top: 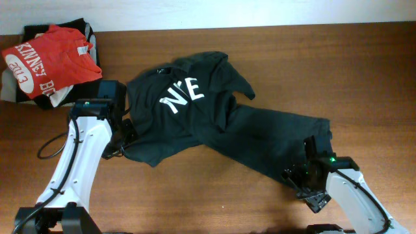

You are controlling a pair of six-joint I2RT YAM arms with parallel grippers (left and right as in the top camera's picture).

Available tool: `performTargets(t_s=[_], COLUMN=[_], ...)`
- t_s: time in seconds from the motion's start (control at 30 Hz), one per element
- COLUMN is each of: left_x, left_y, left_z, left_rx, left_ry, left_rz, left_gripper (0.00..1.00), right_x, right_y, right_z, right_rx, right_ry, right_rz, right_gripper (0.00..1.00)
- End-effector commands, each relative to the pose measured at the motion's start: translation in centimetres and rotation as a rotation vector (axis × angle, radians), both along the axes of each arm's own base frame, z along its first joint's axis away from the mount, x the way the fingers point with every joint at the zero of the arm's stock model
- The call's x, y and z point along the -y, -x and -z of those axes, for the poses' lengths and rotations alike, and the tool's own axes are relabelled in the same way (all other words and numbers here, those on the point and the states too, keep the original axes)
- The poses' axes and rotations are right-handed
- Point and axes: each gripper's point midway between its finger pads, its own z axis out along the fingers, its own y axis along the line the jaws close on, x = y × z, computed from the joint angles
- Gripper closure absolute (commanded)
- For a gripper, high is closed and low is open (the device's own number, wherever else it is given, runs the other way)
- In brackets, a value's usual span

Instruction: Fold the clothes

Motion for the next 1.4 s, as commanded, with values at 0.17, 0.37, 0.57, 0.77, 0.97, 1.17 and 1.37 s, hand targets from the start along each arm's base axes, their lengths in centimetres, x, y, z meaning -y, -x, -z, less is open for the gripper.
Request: performTargets(t_s=[0.17,0.37,0.57,0.77,0.97,1.17,1.37], left_x=[0.8,1.1,1.1,0.9,0.4,0.0,-1.4], left_y=[-0.7,-0.8,-1.1,1.1,8.0,14.6,20.7], left_z=[-0.9,-0.9,-1.8,-15.0,-29.7,-41.3,-47.3], left_rx=[0.049,0.052,0.090,0.594,1.161,1.490,1.692], left_ry=[0.009,0.009,0.011,0.034,0.036,0.000,-0.075], left_rz=[0.035,0.045,0.045,0.046,0.076,0.113,0.087], left_gripper=[1.00,1.00,1.00,1.00,1.00,1.00,1.00], right_x=[1.0,1.2,1.3,1.9,0.6,0.5,0.5], right_y=[-0.5,-0.8,-1.6,-6.2,-4.7,0.3,2.0], right_z=[0.5,0.5,-1.8,-18.4,-35.1,-46.5,-48.5], right_rx=[0.035,0.047,0.053,0.377,0.825,1.144,1.207], right_ry=[0.055,0.065,0.072,0.143,0.183,0.246,0.264], right_rz=[0.039,0.036,0.013,-0.151,-0.314,-0.306,-0.305], right_gripper=[0.21,0.80,0.96,0.96,0.96,0.96,0.96])
